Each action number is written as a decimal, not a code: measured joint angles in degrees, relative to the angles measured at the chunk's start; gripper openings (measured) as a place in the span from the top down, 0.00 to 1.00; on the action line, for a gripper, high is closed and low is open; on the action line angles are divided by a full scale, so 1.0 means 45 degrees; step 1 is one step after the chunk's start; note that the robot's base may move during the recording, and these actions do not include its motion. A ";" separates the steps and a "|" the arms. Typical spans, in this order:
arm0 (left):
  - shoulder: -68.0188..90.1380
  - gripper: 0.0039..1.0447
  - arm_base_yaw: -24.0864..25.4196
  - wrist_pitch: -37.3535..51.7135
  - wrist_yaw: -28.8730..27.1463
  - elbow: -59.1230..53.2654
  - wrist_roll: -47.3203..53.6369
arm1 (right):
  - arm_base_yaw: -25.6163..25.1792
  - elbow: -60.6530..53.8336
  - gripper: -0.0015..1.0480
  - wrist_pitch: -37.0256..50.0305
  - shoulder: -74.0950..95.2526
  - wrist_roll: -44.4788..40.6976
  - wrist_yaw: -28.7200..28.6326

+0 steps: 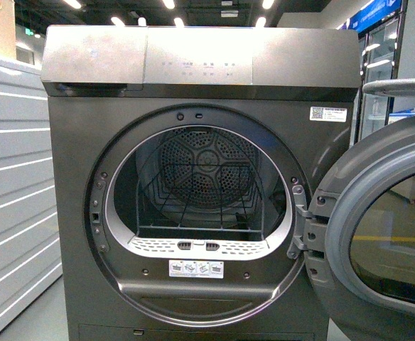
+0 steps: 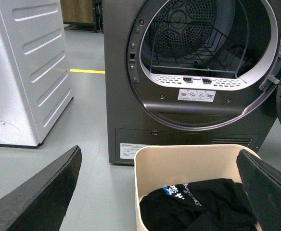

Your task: Move hamper under clothes hanger

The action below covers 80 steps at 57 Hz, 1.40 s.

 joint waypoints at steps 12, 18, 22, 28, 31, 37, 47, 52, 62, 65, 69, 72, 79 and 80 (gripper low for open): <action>0.0000 0.06 0.0000 0.0000 0.0000 0.0000 0.0000 | 0.0000 0.0000 0.08 0.0000 0.0000 0.0000 0.0000; 0.0000 0.06 0.0000 0.0000 0.0000 0.0000 0.0000 | 0.0000 0.0000 0.08 0.0000 0.0000 0.0000 0.0000; 0.0000 0.06 0.0005 0.0000 0.0000 0.0000 0.0000 | 0.0000 0.0000 0.08 0.0000 0.0000 0.0000 0.0000; 0.0000 0.06 0.0000 0.0000 0.0000 0.0000 0.0000 | 0.0000 0.0000 0.08 0.0000 0.0000 0.0000 0.0000; 0.0000 0.06 0.0000 0.0000 0.0000 0.0000 0.0000 | 0.0000 0.0000 0.08 0.0000 0.0000 0.0000 0.0000; 0.0000 0.06 0.0000 0.0000 0.0000 0.0000 0.0000 | 0.0000 0.0000 0.08 0.0000 0.0000 0.0000 0.0000; 0.0000 0.06 0.0000 0.0000 0.0000 0.0000 0.0000 | 0.0000 0.0000 0.08 0.0000 0.0000 0.0000 0.0000; 0.0000 0.06 0.0000 0.0000 0.0000 0.0000 0.0000 | 0.0000 0.0000 0.08 0.0000 0.0000 0.0000 0.0000; 0.0000 0.06 0.0000 0.0000 0.0000 0.0000 0.0000 | 0.0000 0.0000 0.08 0.0000 0.0000 0.0000 0.0000; 0.0000 0.06 0.0000 0.0000 0.0000 0.0000 0.0000 | 0.0000 0.0000 0.08 0.0000 0.0000 0.0000 0.0000; 0.1020 0.06 -0.0967 -0.1384 -0.2856 0.0525 -0.1350 | 0.0000 0.0000 0.08 0.0000 0.0000 0.0000 0.0000; 0.2001 0.06 -0.1438 -0.1447 -0.4308 0.0690 -0.2501 | 0.0053 0.0155 0.08 -0.0515 0.0204 0.0403 0.0267; 0.3711 0.06 -0.1506 -0.0223 -0.4697 0.1185 -0.3419 | -0.0058 0.0495 0.08 -0.0355 0.2448 0.1666 0.0136; 0.3978 0.06 -0.1443 0.0049 -0.4624 0.1326 -0.3419 | -0.0117 0.0525 0.08 -0.0078 0.2817 0.1768 0.0044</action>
